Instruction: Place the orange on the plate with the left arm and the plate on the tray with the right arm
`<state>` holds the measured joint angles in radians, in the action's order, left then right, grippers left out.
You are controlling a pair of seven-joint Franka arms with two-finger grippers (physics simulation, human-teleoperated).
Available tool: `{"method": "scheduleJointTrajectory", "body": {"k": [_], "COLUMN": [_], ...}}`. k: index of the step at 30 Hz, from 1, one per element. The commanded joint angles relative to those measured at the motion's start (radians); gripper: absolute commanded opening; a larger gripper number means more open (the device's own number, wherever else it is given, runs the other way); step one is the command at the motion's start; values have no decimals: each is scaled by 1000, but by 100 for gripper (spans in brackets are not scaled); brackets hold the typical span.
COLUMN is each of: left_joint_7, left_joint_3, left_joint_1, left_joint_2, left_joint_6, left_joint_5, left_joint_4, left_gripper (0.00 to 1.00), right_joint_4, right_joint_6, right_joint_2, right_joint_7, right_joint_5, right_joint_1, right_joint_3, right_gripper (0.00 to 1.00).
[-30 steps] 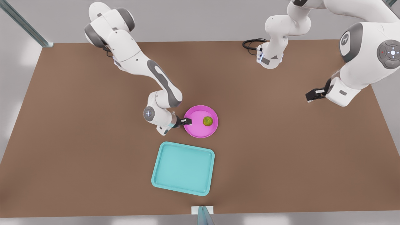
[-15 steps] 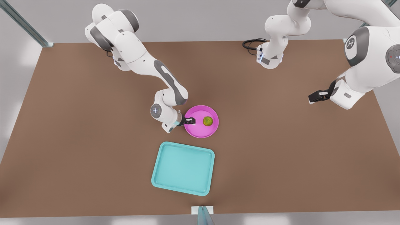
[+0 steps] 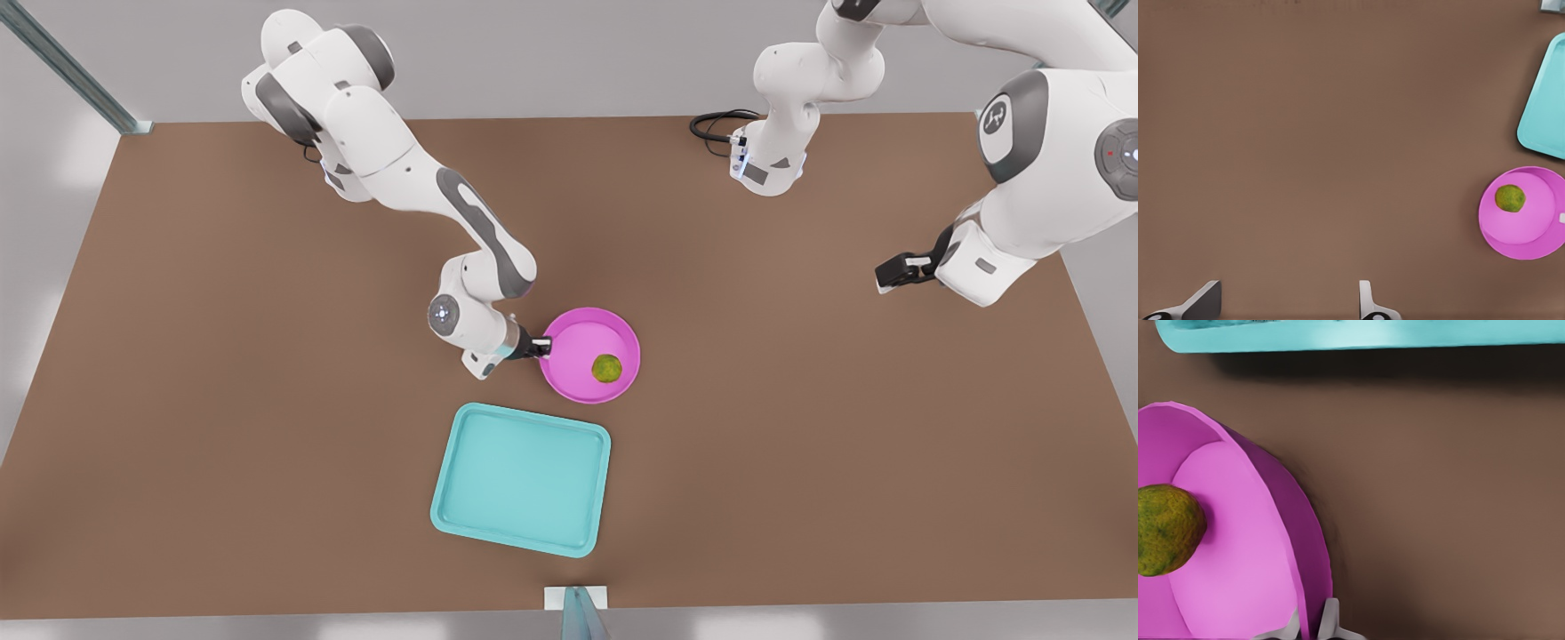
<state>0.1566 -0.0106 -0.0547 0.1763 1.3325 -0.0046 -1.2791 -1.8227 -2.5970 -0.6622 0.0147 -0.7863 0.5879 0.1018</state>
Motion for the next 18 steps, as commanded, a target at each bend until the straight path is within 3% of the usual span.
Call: {"method": "scheduleJointTrajectory", "body": {"k": [1, 10, 18], "left_joint_7": [-22, -22, -22], "left_joint_3": [0, 0, -2], "left_joint_1": [1, 0, -2], "left_joint_2": [0, -1, 5], "left_joint_6": [13, 13, 22], "left_joint_5": [2, 2, 0], "left_joint_4": [0, 1, 4], "left_gripper": [100, 100, 100], "right_joint_4": [3, 40, 192], "right_joint_6": [3, 49, 201], "right_joint_2": [6, 56, 35], "right_joint_7": [4, -25, -58], "right_joint_5": [4, -1, 9], "right_joint_1": [-2, -65, -226], "right_joint_3": [2, 9, 4], "right_gripper": [21, 21, 21]}}
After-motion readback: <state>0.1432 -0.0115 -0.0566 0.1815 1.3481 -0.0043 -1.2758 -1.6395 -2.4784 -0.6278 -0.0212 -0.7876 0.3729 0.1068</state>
